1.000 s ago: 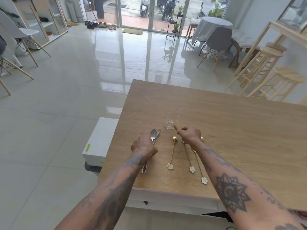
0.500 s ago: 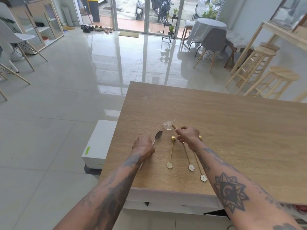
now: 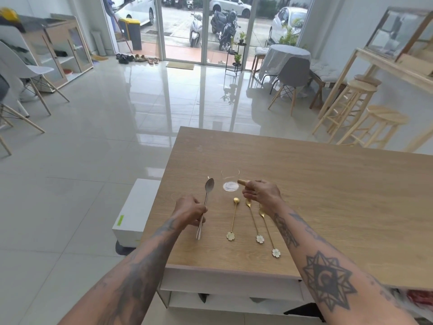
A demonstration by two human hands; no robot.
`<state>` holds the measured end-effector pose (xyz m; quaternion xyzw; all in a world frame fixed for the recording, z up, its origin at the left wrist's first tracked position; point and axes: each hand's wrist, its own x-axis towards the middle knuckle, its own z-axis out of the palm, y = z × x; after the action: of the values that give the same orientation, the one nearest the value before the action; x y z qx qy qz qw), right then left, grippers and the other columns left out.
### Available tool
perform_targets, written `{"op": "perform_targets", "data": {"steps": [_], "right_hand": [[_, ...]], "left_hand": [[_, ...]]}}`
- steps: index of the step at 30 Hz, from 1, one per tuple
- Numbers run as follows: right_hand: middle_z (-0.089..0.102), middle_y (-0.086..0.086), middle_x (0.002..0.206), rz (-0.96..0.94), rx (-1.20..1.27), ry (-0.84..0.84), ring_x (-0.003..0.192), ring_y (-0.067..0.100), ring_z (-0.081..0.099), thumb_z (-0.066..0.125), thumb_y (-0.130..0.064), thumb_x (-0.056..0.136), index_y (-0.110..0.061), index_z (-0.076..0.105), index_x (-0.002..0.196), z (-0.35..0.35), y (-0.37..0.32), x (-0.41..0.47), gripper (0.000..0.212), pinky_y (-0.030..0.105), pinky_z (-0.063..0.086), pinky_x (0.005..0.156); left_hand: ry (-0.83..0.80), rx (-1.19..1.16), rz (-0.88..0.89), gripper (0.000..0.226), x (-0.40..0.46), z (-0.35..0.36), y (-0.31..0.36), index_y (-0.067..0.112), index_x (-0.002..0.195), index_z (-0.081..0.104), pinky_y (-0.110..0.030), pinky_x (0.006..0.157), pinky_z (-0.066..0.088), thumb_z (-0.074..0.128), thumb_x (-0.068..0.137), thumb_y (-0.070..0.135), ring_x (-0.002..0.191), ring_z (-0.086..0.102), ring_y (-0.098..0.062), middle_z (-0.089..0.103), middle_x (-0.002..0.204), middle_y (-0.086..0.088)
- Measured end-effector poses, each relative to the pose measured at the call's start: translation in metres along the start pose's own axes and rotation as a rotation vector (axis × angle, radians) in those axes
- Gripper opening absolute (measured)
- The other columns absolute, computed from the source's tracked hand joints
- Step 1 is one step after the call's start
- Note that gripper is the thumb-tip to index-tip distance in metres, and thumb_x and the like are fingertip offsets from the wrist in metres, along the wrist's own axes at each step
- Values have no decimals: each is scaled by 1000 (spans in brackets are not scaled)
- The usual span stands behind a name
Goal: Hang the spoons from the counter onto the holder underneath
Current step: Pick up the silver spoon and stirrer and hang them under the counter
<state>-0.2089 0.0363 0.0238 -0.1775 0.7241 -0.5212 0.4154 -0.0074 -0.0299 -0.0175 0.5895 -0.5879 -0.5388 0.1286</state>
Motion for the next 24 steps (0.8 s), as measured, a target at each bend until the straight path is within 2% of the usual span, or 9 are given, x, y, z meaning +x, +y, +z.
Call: {"op": "perform_targets", "data": {"steps": [2,4,6,10,14,17,24], "right_hand": [[73,20,93,-30,39,-33,77,27,65,62,2,91,14,59,110,-5,-5,-8,23,32,59,72],[72,14,85,-64,68,-59,83,30,66,64,0,90,13,60,112,-12,-11,-17,26,38,58,81],[71,11,81,-92,103,-92,85,31,66,66,-3,90,12,61,112,-20,-19,-28,27,41,58,86],[73,12,85,-148,155,-159,88,31,67,67,-4,89,10,59,114,-40,-29,-57,29,43,58,90],[74,23,106,-183,201,-218,91,32,66,66,-3,89,14,55,118,-63,-30,-95,36,47,55,96],[73,24,110,-195,239,-248,91,32,65,66,-1,89,16,52,122,-80,-27,-123,40,48,54,98],[71,25,115,-200,327,-351,89,32,62,67,1,88,9,53,118,-102,-12,-177,34,47,53,99]], "left_hand": [[8,-53,23,15,-8,-4,4,-11,97,68,-42,66,66,68,89,1,59,69,-25,66,72,-17],[17,-88,60,15,-21,-8,11,-9,98,68,-38,61,65,69,90,3,60,70,-25,67,75,-18],[27,-107,99,14,-37,-10,19,-7,98,69,-38,64,65,70,90,5,63,70,-25,69,79,-19],[68,-164,165,21,-78,-7,34,-10,105,68,-38,67,64,70,90,5,71,70,-29,69,86,-22],[103,-225,217,25,-125,6,35,-14,108,66,-46,79,63,68,92,5,78,69,-33,67,89,-25],[117,-258,238,26,-156,19,30,-15,108,66,-52,84,61,68,92,6,80,68,-35,66,89,-25],[180,-321,259,24,-210,29,11,-12,104,68,-47,76,63,72,90,7,72,70,-32,68,86,-23]]}}
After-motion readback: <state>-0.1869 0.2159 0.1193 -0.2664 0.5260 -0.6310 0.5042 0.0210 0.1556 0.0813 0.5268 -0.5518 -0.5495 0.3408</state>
